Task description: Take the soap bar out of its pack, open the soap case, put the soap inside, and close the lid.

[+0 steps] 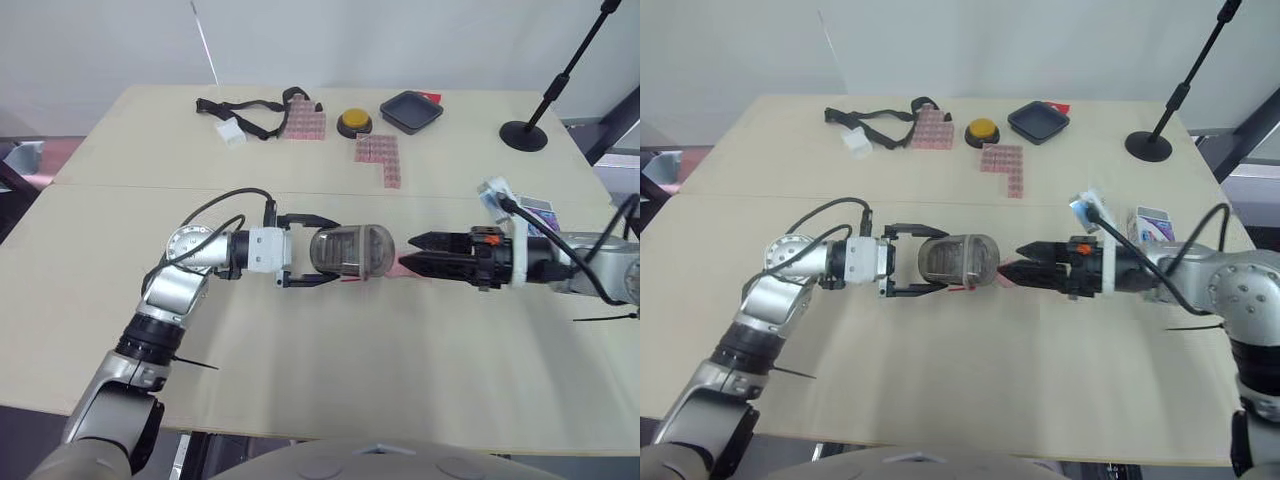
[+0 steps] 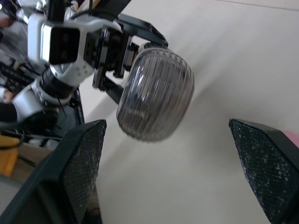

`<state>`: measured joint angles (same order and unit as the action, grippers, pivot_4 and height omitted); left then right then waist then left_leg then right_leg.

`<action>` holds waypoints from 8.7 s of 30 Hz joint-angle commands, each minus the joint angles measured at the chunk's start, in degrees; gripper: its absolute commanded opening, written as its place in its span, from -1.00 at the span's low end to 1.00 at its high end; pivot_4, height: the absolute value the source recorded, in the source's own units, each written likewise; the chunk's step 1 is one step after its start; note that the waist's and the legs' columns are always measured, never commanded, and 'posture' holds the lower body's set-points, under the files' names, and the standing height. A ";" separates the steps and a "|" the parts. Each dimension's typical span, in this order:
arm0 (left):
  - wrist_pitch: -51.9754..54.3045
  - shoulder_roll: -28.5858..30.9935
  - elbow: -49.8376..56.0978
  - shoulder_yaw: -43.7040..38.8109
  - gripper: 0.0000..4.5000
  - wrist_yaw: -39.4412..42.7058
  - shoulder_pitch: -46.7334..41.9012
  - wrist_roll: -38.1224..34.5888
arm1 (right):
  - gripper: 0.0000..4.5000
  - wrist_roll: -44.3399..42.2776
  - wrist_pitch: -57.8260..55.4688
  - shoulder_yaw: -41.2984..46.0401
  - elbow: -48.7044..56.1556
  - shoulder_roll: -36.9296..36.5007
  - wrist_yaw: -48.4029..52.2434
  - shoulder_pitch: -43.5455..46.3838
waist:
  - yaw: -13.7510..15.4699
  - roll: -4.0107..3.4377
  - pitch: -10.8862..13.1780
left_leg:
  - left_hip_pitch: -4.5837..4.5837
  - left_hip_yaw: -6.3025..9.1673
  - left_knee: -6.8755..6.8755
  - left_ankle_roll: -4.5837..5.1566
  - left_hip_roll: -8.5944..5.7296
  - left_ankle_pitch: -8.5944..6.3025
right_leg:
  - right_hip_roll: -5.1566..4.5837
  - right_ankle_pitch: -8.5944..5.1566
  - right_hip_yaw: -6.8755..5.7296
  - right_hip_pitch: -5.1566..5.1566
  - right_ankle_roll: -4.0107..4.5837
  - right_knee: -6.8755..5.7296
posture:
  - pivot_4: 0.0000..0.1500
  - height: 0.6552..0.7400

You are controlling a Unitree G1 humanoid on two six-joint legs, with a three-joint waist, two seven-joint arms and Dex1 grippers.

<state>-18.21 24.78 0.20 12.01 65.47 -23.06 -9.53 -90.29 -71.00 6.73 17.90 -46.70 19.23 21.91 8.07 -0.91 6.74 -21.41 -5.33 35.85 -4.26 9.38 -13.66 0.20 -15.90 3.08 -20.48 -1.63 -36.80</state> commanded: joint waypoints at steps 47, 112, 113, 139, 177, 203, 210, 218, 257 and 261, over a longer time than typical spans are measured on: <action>3.07 1.53 4.02 2.50 0.54 -2.29 -0.07 -1.38 | -0.10 -19.87 6.27 -6.56 -3.88 -2.62 -13.40 -0.15 | -0.25 0.00 0.00 | -0.11 0.00 0.08 -0.03 -0.04 -0.01 | 0.00 0.01 -0.07 -0.01 -0.02 -0.11 | 1.00 1.00; 5.54 4.16 2.42 1.52 0.54 -1.74 -0.11 -2.47 | 0.46 42.29 -21.50 -0.95 -25.96 5.91 -21.31 19.92 | 1.01 -0.07 -0.01 | 0.03 -0.06 0.39 -0.19 -0.04 0.04 | 0.23 0.01 0.01 0.00 -0.02 -0.42 | 1.00 1.00; 5.52 4.22 2.35 1.47 0.54 -1.68 -0.13 -2.48 | 0.60 42.95 -21.50 -0.94 -25.59 6.05 -20.93 19.92 | 1.05 -0.08 -0.01 | 0.02 -0.06 0.39 -0.20 -0.05 0.04 | 0.22 0.01 0.00 -0.01 -0.01 -0.42 | 1.00 1.00; 30.83 6.58 0.88 1.28 0.54 -0.43 -6.37 -5.97 | 0.99 57.38 54.95 6.96 -1.43 -1.58 48.83 -19.40 | -0.50 -0.06 0.00 | -0.24 -0.07 0.43 -0.08 0.08 0.06 | -0.04 0.00 -0.05 -0.21 0.00 -0.51 | 1.00 1.00; 32.38 7.22 -8.51 14.19 0.54 12.44 -23.53 12.38 | 0.99 62.55 73.62 3.17 -11.77 4.66 52.88 -25.09 | -2.73 -0.04 -0.01 | -0.23 -0.04 0.41 0.16 0.00 0.20 | -0.14 0.00 -0.13 -0.05 0.02 -0.50 | 1.00 1.00; 25.45 19.25 -9.24 7.38 0.54 16.91 -15.48 8.19 | 0.99 63.03 73.75 3.33 -12.96 4.59 52.80 -25.44 | -3.35 -0.04 -0.01 | -0.18 -0.03 0.28 0.15 0.01 0.19 | -0.15 0.00 -0.21 -0.05 0.02 -0.33 | 1.00 1.00; 16.53 18.60 -17.15 6.60 0.54 15.59 -14.63 8.44 | 0.99 63.18 73.54 2.72 -13.89 4.50 53.25 -23.96 | -3.37 -0.03 -0.01 | -0.14 0.00 0.30 0.15 -0.01 0.20 | -0.20 0.00 -0.26 -0.05 0.02 -0.29 | 1.00 1.00; 12.22 17.28 -22.24 6.80 0.54 15.97 -15.26 8.15 | 0.99 63.42 73.81 2.82 -14.42 4.42 53.82 -23.86 | -3.31 -0.04 -0.01 | -0.13 0.00 0.30 0.15 -0.02 0.21 | -0.22 0.00 -0.27 -0.03 0.02 -0.31 | 1.00 1.00; 29.10 15.19 14.17 -25.04 0.99 1.05 28.70 -22.79 | 1.00 82.13 53.60 -23.68 -18.20 2.74 53.21 10.09 | -3.67 0.12 0.12 | -0.07 -0.01 0.01 0.08 0.05 0.23 | -0.14 0.01 -0.33 -0.02 0.02 0.08 | 1.00 1.00; 27.55 15.81 12.50 -25.58 0.99 1.69 28.68 -23.07 | 1.00 84.19 52.29 -26.12 -18.73 4.02 53.00 11.67 | -3.58 0.12 0.12 | -0.10 -0.02 0.01 0.08 0.05 0.23 | -0.13 0.01 -0.32 -0.03 0.02 -0.10 | 1.00 1.00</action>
<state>10.78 39.83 12.94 -11.04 66.69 5.91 -32.51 -7.17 -18.18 -19.42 -1.04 -42.73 72.11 32.28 4.49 -0.79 6.86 -21.51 -5.35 35.86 -4.18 9.43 -13.43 0.07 -15.89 2.76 -20.52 -1.60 -36.91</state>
